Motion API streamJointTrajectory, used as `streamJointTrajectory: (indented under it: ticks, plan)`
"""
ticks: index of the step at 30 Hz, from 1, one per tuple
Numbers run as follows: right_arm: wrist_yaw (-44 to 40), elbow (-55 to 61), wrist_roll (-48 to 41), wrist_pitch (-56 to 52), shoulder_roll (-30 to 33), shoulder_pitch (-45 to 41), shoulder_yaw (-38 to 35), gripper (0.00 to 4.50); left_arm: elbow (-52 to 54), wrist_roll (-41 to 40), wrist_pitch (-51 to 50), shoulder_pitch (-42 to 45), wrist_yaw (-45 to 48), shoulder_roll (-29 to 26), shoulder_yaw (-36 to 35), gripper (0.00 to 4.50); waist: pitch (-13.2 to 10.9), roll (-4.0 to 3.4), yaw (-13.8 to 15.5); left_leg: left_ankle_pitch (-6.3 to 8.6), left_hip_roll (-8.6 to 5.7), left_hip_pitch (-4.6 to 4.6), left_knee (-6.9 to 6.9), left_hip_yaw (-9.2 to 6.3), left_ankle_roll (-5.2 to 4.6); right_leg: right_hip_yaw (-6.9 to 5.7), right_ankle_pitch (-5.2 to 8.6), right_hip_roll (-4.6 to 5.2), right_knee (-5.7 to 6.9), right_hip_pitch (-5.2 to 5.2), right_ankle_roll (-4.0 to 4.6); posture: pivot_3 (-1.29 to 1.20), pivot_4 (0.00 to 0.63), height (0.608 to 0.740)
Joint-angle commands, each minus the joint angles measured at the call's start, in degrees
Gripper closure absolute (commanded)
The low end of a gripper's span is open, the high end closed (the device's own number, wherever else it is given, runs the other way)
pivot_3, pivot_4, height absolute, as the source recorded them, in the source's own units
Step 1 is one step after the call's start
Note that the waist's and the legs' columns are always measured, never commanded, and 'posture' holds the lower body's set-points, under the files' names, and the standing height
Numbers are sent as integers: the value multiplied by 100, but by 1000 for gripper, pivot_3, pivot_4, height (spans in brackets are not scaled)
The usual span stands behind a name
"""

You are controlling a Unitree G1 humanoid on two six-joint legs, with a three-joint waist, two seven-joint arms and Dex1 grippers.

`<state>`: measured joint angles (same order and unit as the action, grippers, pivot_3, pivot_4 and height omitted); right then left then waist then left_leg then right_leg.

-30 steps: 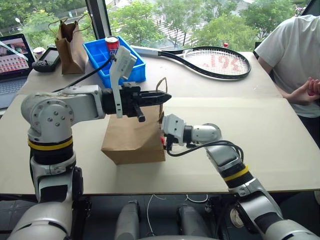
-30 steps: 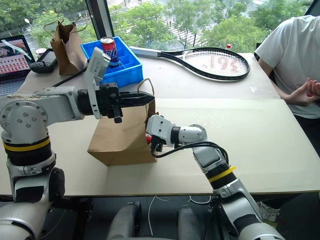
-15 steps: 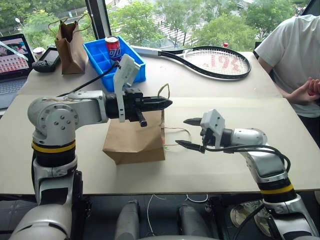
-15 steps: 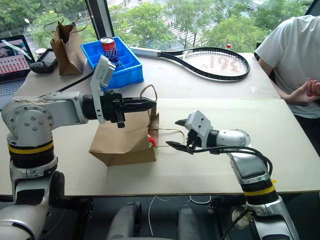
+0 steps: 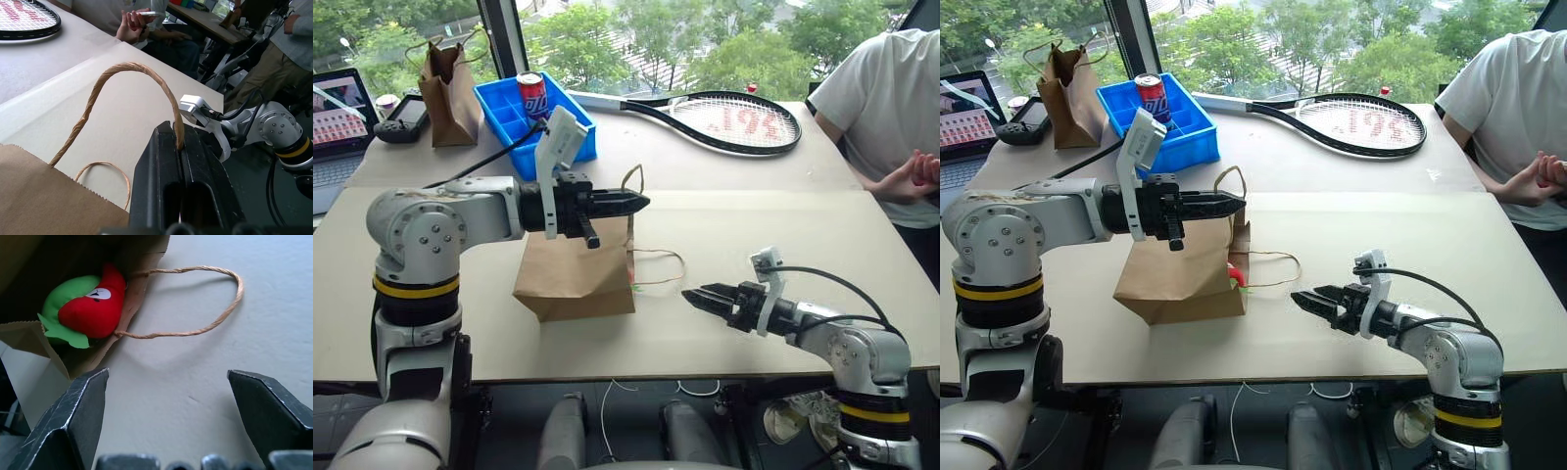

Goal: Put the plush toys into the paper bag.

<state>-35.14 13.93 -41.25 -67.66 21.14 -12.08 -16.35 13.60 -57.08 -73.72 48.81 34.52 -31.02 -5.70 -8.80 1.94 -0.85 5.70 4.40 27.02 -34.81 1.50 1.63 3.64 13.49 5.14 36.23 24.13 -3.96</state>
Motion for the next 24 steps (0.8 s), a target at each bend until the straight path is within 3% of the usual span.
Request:
streamJointTrajectory:
  ticks: [1,7,12,16,24]
  plan:
    - [772,-16,-305,-419,-607,-144,-234,194,94,-10,157,114,74,-12,-28,4500,1,2,-9,0,1,-2,0,0,0,0,0,-2,0,-1,0,0,150,740]
    - [1680,-322,-412,-561,-1528,-487,-486,194,137,-10,154,105,52,-28,-45,4500,1,1,-37,-1,3,-4,3,-1,-1,1,-4,-5,1,0,-8,0,150,740]
    - [2081,-768,-350,-307,-1948,-844,-504,194,146,8,152,105,39,-23,-61,4500,1,2,-80,0,5,-8,4,-1,-1,1,-5,-7,3,-1,-6,0,150,740]
    - [2085,-1099,-442,76,-2072,-1048,-642,1117,150,16,154,112,34,-33,-74,4500,1,1,-129,0,6,-8,6,-1,-1,1,-6,-7,3,0,-5,0,150,740]
    - [1398,-893,-1373,870,-2129,-1315,-1007,3947,129,106,234,87,107,-211,-117,4500,-1,-1,-145,-6,5,1,9,-1,-11,1,-19,-7,0,4,-32,0,150,740]
